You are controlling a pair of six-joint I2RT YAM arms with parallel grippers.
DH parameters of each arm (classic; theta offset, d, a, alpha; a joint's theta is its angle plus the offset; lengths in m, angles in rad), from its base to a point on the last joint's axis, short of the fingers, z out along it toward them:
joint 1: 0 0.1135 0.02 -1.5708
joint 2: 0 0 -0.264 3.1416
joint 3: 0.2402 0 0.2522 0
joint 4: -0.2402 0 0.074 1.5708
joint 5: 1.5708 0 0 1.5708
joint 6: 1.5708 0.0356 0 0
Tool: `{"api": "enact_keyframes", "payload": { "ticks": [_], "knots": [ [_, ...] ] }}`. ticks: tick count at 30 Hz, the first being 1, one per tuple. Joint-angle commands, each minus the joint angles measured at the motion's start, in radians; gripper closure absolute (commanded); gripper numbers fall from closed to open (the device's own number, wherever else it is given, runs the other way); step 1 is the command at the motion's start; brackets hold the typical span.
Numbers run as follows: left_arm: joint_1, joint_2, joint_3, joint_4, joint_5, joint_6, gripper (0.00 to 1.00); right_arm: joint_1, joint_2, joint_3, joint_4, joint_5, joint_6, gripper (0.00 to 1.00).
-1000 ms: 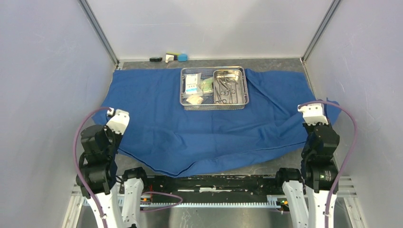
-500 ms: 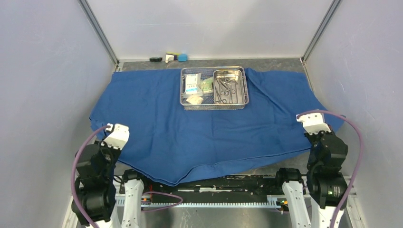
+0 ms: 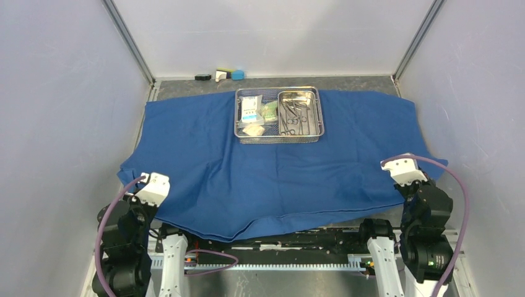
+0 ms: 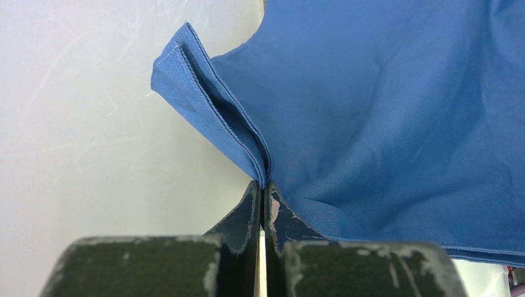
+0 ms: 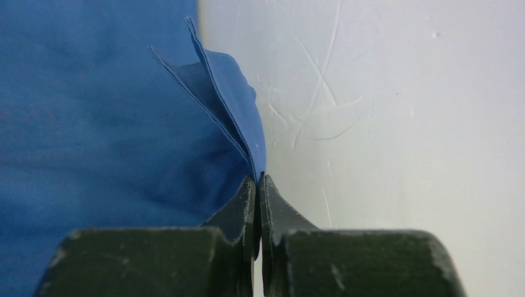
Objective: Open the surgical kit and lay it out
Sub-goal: Open the surgical kit at the center of the board.
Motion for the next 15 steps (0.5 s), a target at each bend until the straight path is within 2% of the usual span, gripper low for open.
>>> {"api": "enact_keyframes", "payload": {
  "ticks": [1, 5, 15],
  "knots": [
    [0.000, 0.000, -0.019, 0.014, -0.042, 0.045, 0.98, -0.001, -0.018, -0.066, 0.030, 0.059, -0.054, 0.95],
    [0.000, 0.007, -0.073, 0.056, -0.099, 0.071, 0.98, -0.001, -0.028, -0.154, 0.094, 0.138, -0.085, 0.94],
    [0.000, 0.058, -0.199, 0.200, -0.240, 0.175, 0.98, -0.002, 0.010, -0.261, 0.171, 0.170, -0.116, 0.90]
  ]
}}
